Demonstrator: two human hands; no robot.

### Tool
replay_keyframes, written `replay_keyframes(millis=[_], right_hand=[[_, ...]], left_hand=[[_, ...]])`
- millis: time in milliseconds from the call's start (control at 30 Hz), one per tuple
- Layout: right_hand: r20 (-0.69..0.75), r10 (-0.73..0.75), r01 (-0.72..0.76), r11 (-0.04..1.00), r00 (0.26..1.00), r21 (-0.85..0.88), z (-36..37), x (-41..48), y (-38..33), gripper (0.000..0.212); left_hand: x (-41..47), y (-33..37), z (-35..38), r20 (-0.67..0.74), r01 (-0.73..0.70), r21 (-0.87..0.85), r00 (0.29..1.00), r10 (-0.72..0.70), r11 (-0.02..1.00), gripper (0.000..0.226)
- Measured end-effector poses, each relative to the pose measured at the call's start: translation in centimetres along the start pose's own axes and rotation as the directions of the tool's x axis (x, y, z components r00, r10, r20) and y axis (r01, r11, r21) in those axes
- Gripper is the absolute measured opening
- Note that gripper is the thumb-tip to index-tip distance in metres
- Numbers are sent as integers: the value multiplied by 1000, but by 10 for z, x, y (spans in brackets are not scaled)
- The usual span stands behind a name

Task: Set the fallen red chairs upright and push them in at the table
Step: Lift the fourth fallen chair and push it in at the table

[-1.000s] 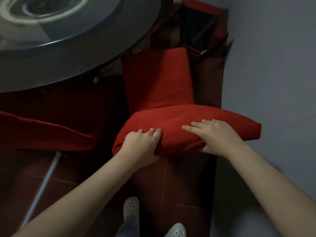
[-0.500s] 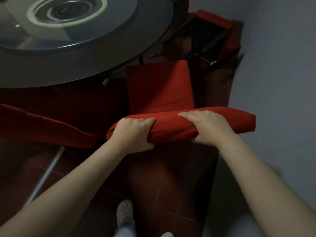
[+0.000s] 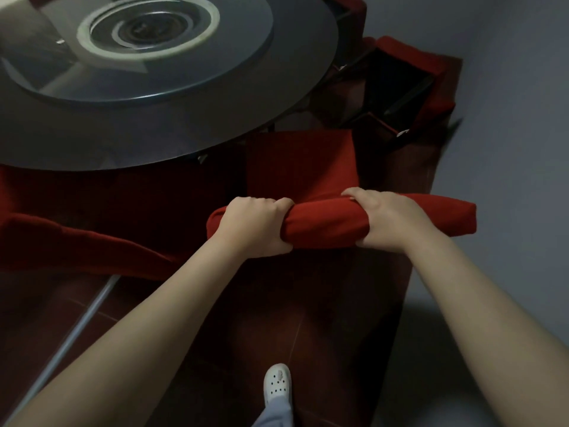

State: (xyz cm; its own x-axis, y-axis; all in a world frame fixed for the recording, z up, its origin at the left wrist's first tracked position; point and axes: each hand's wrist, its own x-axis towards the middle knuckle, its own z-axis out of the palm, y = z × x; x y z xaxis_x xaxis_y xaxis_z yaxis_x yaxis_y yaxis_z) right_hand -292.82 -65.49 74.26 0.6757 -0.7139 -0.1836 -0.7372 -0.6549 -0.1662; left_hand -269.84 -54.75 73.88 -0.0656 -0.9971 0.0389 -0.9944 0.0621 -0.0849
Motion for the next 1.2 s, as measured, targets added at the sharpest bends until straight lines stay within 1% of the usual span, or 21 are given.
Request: replay_keyframes(millis=[67,133,267,367,467,533,600,667,700,767,833,867,933,1000,1100,1200], right_hand=[[0,-13,13,1000,1000,2,-5,10,4,76],[-8,-14,14,1000,1000,8,-7,15,7,73],[-26,-22,22,1000,999,10,-10,23,9,74],[-52,-16,14,999,999,-38,-13,29,9,76],[-90,20,-31,991,996,-132,-12,38,8,85],[-124,91,-113,977,988,-179,-9,40,6,98],[-224,160,-201,964,961,-174,-5,38,7,108],[-284,167,-217,963,944,-158,-4,36,12,112],[-271,144,-194,966,952,-170,-7,37,17,113],[-180,97,-138,963,979,-231,-18,39,31,115],[-52,92,-103,951,994,-293,-31,43,50,111],[10,115,-107,951,993,-288,-37,46,58,105],[86,171,-150,967,982,-205,-48,52,67,86],[96,202,-183,967,975,-176,-52,61,66,71],[74,221,-203,959,972,-197,-50,69,64,63],[30,209,-200,963,977,-178,-49,72,70,54]], left_hand=[[8,-5,-1,-7,-2,-4,1000,2,1000,64],[14,-9,0,-4,-10,5,1000,10,1000,64],[23,-16,-2,-2,-27,-2,1000,27,1000,64],[30,-21,-3,12,-20,-5,1000,20,1000,66],[38,-25,-4,-1,-8,-16,1000,8,1000,67],[42,-27,-4,-5,-2,-22,1000,2,1000,68],[48,-30,-5,3,4,-33,1000,-4,999,67],[54,-33,-6,5,7,-35,1000,-7,999,65],[56,-35,-6,4,11,-30,1000,-10,999,64],[59,-37,-6,0,14,-20,1000,-14,1000,64],[63,-39,-6,3,22,-20,1000,-22,1000,65],[65,-40,-5,4,28,-26,1000,-28,999,65],[70,-43,-6,18,39,-36,999,-39,999,67],[76,-46,-7,27,45,-39,999,-44,998,69],[83,-49,-11,40,59,-53,998,-57,997,71],[88,-50,-14,65,78,-54,995,-74,996,74]])
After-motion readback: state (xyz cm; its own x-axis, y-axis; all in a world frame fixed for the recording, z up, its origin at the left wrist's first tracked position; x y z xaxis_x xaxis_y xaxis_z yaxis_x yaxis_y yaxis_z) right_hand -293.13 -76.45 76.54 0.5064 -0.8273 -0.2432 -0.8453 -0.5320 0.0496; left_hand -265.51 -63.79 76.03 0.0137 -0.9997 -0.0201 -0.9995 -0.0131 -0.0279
